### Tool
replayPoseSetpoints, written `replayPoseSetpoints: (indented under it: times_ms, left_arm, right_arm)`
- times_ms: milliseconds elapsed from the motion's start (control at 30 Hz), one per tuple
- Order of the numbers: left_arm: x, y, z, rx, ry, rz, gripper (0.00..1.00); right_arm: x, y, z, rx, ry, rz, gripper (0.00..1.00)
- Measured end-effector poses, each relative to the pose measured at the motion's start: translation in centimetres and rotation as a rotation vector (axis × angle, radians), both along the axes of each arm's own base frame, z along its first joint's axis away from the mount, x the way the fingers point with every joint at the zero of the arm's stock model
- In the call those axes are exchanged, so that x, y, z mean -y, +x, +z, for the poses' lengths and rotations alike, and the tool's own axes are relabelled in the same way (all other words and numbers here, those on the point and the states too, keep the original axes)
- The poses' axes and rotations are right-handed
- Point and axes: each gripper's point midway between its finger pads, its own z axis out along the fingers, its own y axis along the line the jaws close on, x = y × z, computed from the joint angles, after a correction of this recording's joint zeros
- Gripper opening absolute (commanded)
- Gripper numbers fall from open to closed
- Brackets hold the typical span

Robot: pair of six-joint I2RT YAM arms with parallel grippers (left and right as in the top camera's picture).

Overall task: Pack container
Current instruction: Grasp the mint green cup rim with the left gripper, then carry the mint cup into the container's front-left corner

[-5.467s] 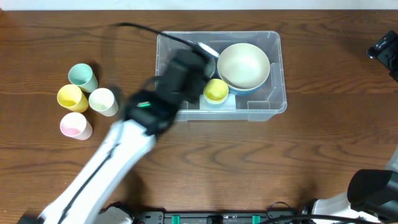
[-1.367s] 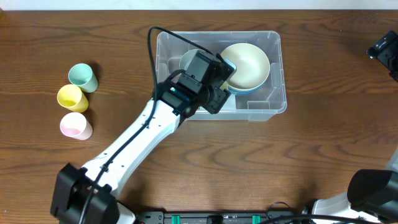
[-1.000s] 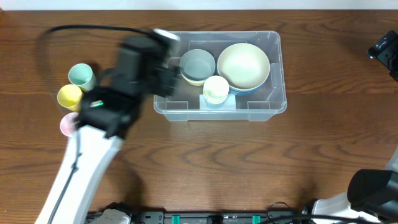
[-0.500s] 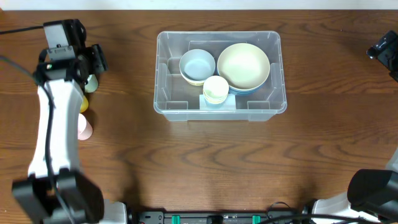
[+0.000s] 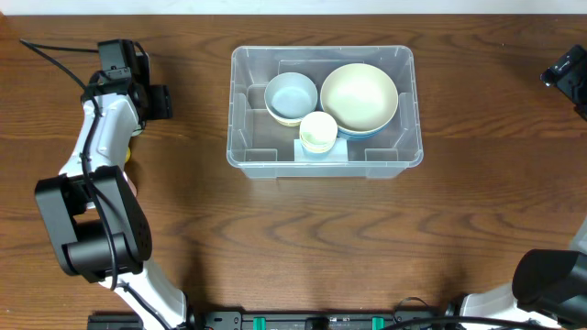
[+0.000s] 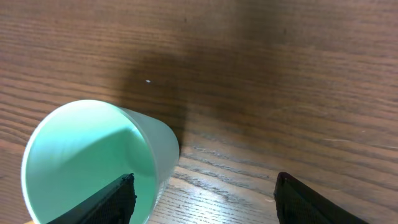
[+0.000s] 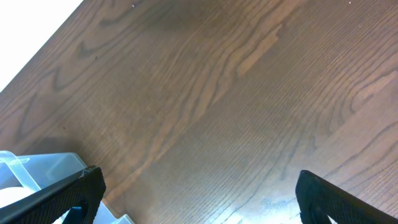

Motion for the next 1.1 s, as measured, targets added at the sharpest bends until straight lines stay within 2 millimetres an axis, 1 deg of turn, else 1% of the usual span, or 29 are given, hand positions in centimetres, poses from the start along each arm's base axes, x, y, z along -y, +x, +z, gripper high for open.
replayPoseSetpoints:
  times_ms: [67, 133, 367, 433, 467, 533, 567, 800, 900, 1033, 1067, 1100]
  left_arm:
    - [-0.2, -0.1, -0.1, -0.003, 0.001, 0.002, 0.71]
    - [-0.6, -0.1, -0.1, -0.002, 0.002, 0.009, 0.67]
    - [-1.8, -0.4, -0.1, -0.002, 0.008, 0.023, 0.65]
    - [-2.0, -0.3, 0.0, 0.002, 0.010, 0.026, 0.58]
    - [-2.1, -0.3, 0.0, 0.004, 0.011, 0.027, 0.53]
    - [-2.1, -0.3, 0.0, 0.007, 0.010, 0.029, 0.45]
    - [-2.1, -0.2, 0.0, 0.007, 0.011, 0.028, 0.43]
    - [-2.0, -0.5, -0.3, -0.001, 0.010, 0.025, 0.41]
    - [-2.0, -0.6, -0.5, -0.006, 0.009, 0.026, 0.37]
    - [-2.0, -0.7, -1.2, -0.023, 0.006, 0.026, 0.35]
    - [-2.0, -0.7, -1.6, -0.031, 0.004, 0.026, 0.32]
    - [-2.0, -0.8, -2.0, -0.040, 0.001, 0.027, 0.26]
  right_arm:
    - [0.0, 0.0, 0.0, 0.000, 0.000, 0.000, 0.99]
    - [0.0, 0.0, 0.0, 0.000, 0.000, 0.000, 0.99]
    - [0.0, 0.0, 0.0, 0.000, 0.000, 0.000, 0.99]
    - [0.0, 0.0, 0.0, 0.000, 0.000, 0.000, 0.99]
    - [0.0, 0.0, 0.0, 0.000, 0.000, 0.000, 0.99]
    - [0.0, 0.0, 0.0, 0.000, 0.000, 0.000, 0.99]
    - [0.0, 0.0, 0.0, 0.000, 0.000, 0.000, 0.99]
    - [0.0, 0.0, 0.0, 0.000, 0.000, 0.000, 0.99]
    - [0.0, 0.0, 0.0, 0.000, 0.000, 0.000, 0.99]
    - [0.0, 0.0, 0.0, 0.000, 0.000, 0.000, 0.99]
    - [0.0, 0.0, 0.0, 0.000, 0.000, 0.000, 0.99]
    - [0.0, 0.0, 0.0, 0.000, 0.000, 0.000, 0.99]
